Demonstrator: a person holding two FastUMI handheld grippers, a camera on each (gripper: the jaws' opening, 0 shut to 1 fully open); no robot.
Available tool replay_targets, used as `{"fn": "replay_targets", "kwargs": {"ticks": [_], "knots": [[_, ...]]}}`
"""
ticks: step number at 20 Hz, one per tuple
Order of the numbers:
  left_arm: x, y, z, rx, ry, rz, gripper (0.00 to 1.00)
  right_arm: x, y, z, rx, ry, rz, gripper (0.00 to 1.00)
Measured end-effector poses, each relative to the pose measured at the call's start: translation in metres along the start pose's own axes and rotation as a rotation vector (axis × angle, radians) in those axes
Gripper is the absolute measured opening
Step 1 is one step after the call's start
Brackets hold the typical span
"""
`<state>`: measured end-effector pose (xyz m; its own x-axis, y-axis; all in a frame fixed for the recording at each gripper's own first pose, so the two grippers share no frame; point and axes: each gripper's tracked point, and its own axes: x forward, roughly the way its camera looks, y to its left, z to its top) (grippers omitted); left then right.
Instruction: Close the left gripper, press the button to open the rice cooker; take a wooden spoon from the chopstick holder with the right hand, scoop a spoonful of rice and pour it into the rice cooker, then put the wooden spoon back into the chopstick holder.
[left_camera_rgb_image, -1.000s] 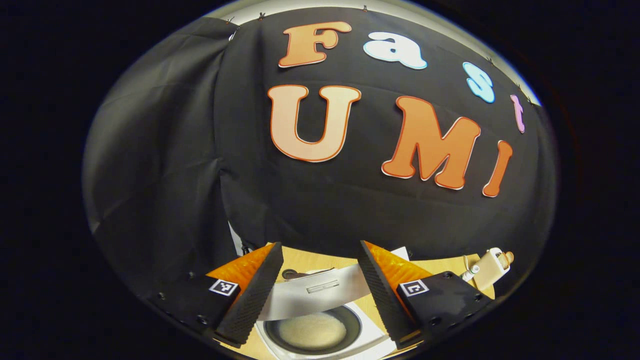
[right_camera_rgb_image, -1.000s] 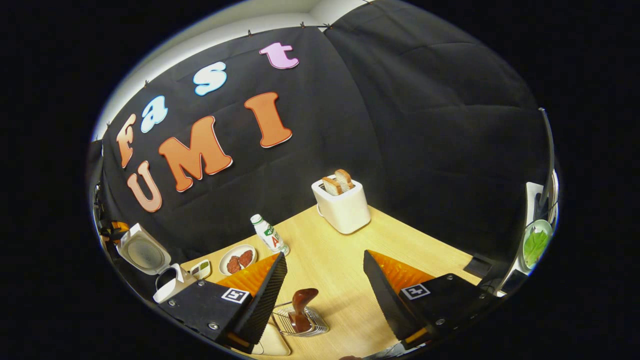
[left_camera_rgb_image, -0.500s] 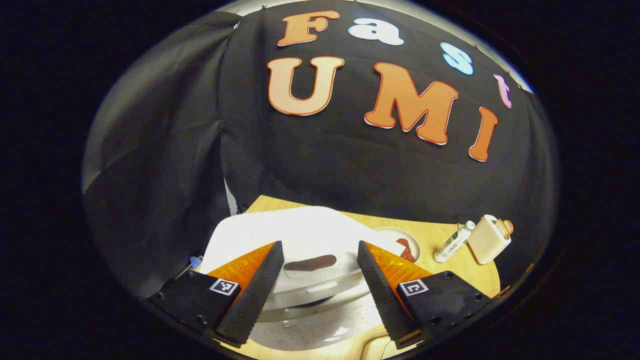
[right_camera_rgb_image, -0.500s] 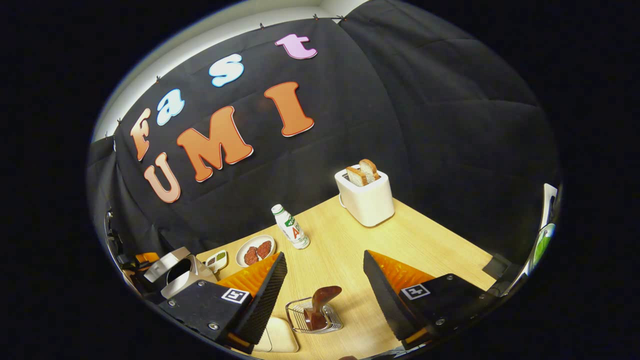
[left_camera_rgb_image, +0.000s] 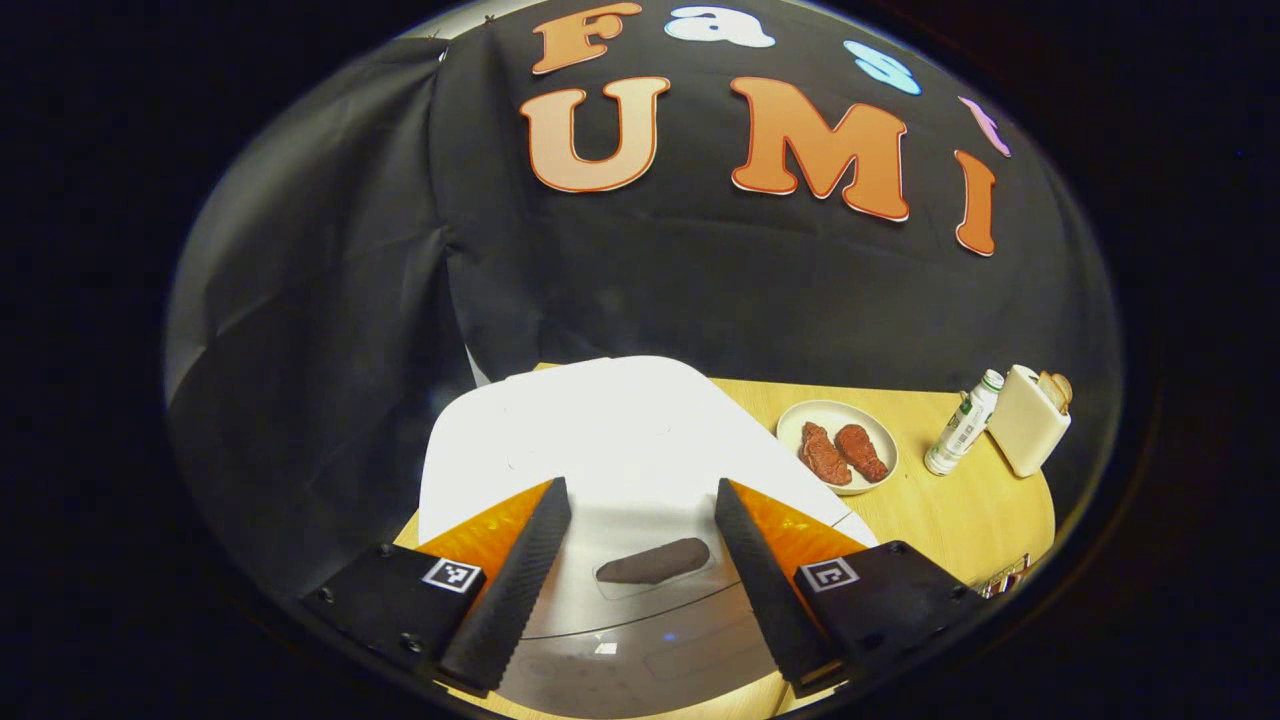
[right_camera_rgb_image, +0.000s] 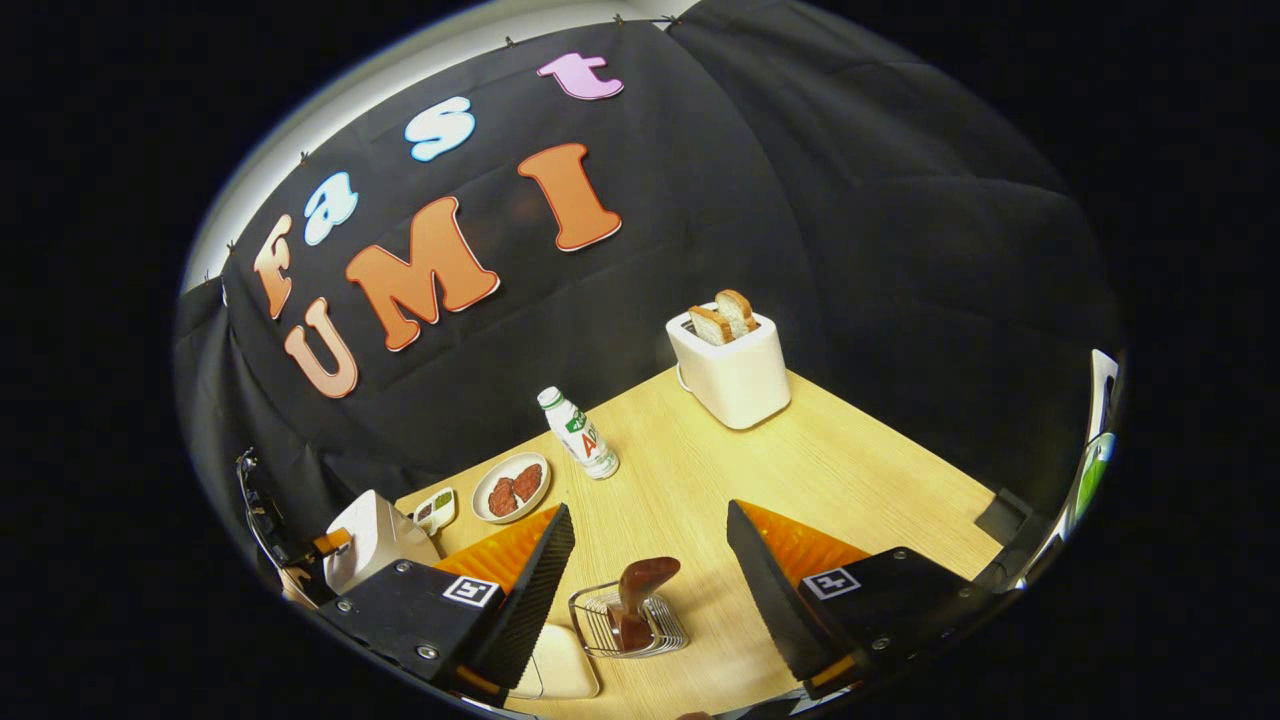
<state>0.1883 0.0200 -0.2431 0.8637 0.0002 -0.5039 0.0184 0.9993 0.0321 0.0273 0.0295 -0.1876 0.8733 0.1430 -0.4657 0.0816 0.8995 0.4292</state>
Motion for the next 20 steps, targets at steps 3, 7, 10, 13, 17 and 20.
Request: {"fn": "replay_targets", "kwargs": {"ticks": [3,7,10,13,17,20], "knots": [[0.001,-0.001,0.003,0.012,-0.035,-0.041,1.00,0.004,0.000,0.000,-0.029,0.002,-0.004,0.95],[-0.004,0.002,0.003,0.033,-0.001,-0.021,0.99,0.002,0.008,0.011,-0.056,-0.024,-0.001,0.95],[-0.019,-0.003,0.018,-0.027,-0.022,-0.031,0.99,-0.003,0.015,0.018,-0.084,-0.037,0.011,0.95],[-0.050,-0.002,0.048,-0.091,-0.108,-0.043,0.98,-0.008,0.024,0.033,-0.143,-0.073,0.015,0.95],[-0.101,0.009,0.097,-0.127,-0.226,-0.042,0.99,-0.018,0.040,0.064,-0.212,-0.133,0.030,0.95],[-0.147,0.024,0.133,-0.102,-0.318,-0.022,0.99,-0.031,0.058,0.090,-0.266,-0.199,0.044,0.94]]}}
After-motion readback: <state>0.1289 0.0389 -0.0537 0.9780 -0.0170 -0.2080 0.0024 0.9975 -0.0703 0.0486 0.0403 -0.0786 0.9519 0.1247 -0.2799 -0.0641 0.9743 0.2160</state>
